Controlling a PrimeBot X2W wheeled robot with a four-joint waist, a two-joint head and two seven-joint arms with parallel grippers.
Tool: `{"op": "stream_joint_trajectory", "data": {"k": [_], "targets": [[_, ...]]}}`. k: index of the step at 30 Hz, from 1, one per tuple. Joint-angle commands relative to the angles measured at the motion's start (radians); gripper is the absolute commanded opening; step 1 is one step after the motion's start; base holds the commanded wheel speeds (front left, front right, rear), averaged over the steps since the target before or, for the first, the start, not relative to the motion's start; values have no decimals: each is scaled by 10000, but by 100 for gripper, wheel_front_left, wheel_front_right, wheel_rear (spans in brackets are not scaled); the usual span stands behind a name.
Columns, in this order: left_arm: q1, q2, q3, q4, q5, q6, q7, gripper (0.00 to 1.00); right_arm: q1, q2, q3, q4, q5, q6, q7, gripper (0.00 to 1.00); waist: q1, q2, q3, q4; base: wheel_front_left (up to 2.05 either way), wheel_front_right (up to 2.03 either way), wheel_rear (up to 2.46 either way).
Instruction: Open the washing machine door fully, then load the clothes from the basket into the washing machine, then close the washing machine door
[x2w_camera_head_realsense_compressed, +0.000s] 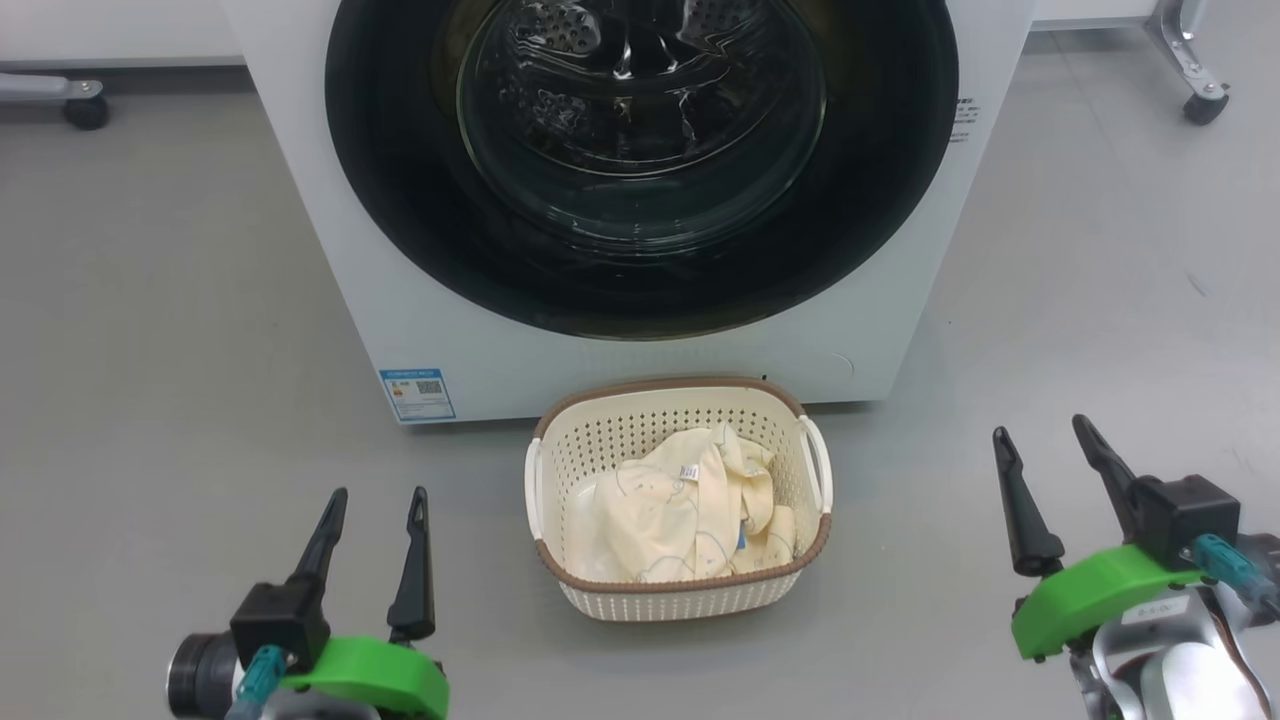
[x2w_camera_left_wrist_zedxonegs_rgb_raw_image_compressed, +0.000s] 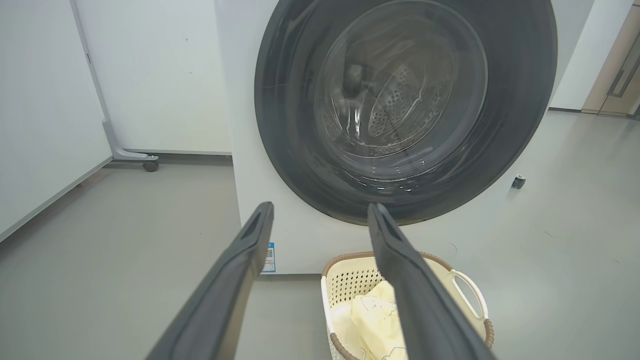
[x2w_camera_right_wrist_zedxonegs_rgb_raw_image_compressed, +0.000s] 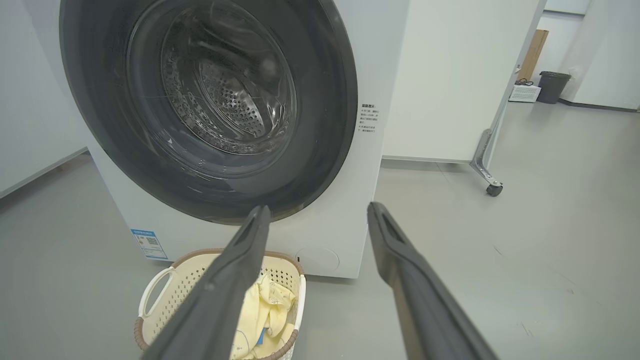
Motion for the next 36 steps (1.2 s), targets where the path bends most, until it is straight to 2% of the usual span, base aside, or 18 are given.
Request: {"op": "stream_joint_trajectory", "data": {"k": [1,23,36], "targets": [[-534,161,316,-258,6,78,-78,100,-501,-166,158,-364,-61,-30,-121,100,0,0,7,-8,0,0,0],[-595,337,128,-157,-93,236,-56,100,-507,-166,57,-307,-17,-30,-151,100,0,0,-23,-60,6,6,-11],[-597,455,51,-201,-152,267,-102,100,-502,-166,57,-308,14,-30,-134,100,0,0,-62,-165,87,87,-175]]}}
